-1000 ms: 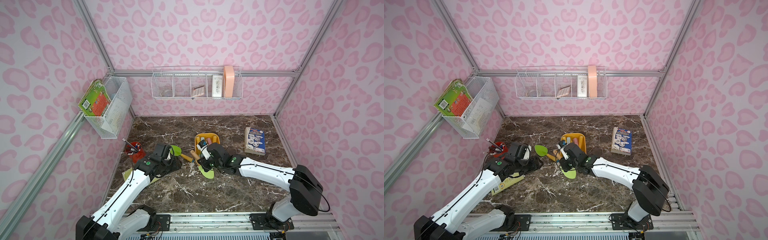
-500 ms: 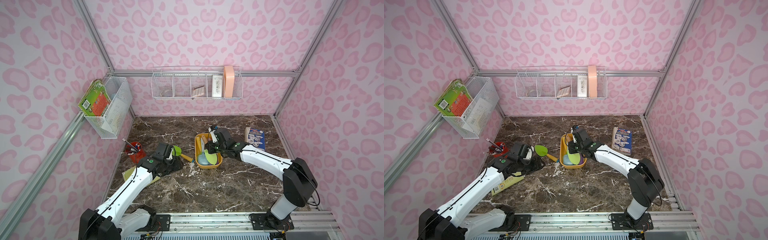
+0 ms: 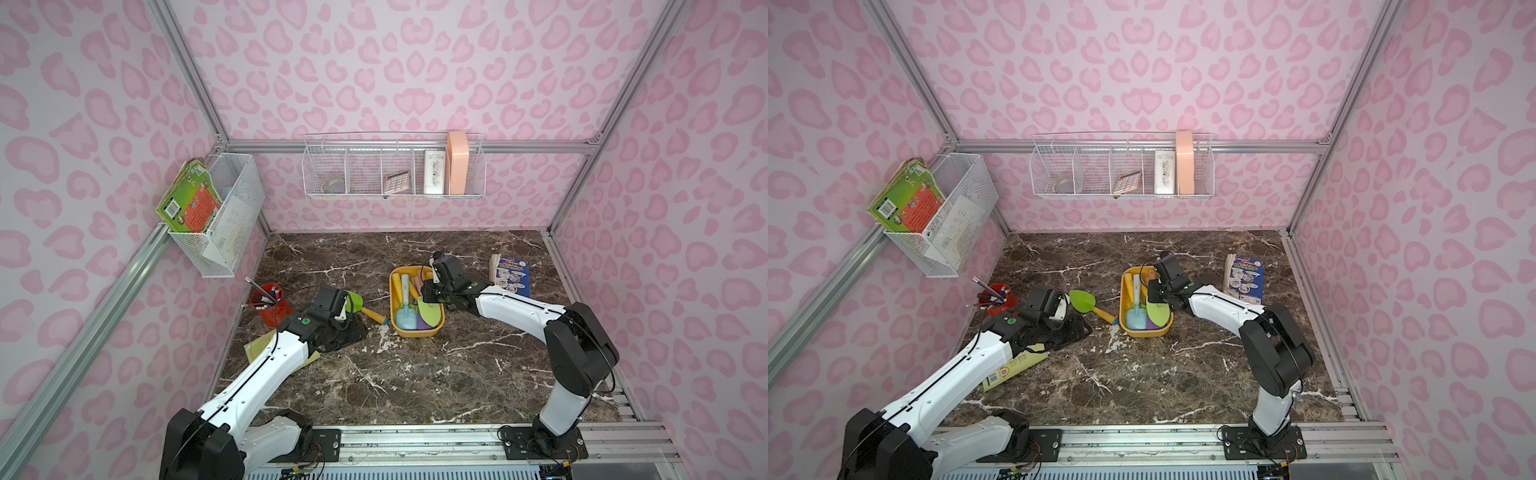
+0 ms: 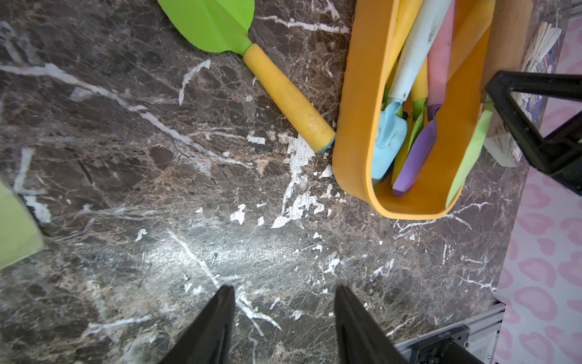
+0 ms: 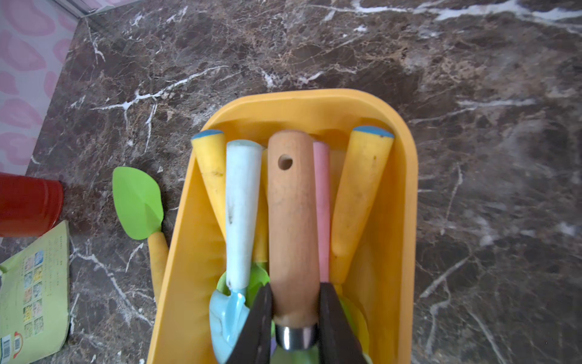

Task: Put the shovel into the storage box
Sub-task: Place the shovel in the storage box.

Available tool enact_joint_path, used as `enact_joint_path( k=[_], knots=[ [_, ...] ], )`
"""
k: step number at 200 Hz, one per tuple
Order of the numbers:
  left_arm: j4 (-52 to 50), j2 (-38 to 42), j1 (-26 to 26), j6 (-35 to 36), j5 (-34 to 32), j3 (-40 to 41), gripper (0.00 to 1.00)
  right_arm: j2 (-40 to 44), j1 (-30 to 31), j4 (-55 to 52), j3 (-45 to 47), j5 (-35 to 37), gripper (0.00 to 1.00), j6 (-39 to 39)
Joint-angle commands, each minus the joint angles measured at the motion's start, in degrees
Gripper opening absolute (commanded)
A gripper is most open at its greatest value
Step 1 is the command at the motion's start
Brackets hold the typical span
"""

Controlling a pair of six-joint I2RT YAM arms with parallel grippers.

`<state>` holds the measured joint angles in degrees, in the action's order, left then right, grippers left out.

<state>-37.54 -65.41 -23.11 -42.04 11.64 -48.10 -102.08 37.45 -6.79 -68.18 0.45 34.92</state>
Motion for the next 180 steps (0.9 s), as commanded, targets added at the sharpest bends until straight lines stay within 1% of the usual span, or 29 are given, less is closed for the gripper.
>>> enact_joint_path(
  k=[1, 40, 66, 82, 98, 128, 180],
  knots=[
    [0.53, -0.26, 0.08, -0.19, 0.77, 0.20, 0.56, -0.13, -0.19, 2.82, 0.54, 0.67, 0.07, 1.13],
    [0.94, -0.15, 0.06, -0.39, 0.72, 0.72, 0.56, 0.48, -0.21, 4.05, 2.50, 0.79, 0.09, 1.99],
    [1.22, -0.60, 0.06, -0.43, 1.08, 0.72, 0.56, 0.13, -0.19, 3.87, 2.08, 0.59, 0.11, 2.15],
    [1.24, -0.41, 0.03, -0.49, 0.95, 0.71, 0.56, 0.50, 0.01, 3.80, 2.18, 0.76, 0.16, 2.35],
    [1.15, -0.16, 0.04, -0.49, 0.90, 0.81, 0.56, 1.30, 0.16, 3.32, 2.58, 1.60, 0.24, 2.61],
    [1.28, -0.60, 0.07, -0.41, 1.08, 0.72, 0.56, 1.77, 0.18, 2.22, 2.67, 2.20, 0.31, 2.99],
    [1.26, -0.51, -0.02, -0.32, 1.28, 0.11, 0.56, 2.40, 0.34, 1.40, 2.27, 2.43, 0.32, 2.71]
  ],
)
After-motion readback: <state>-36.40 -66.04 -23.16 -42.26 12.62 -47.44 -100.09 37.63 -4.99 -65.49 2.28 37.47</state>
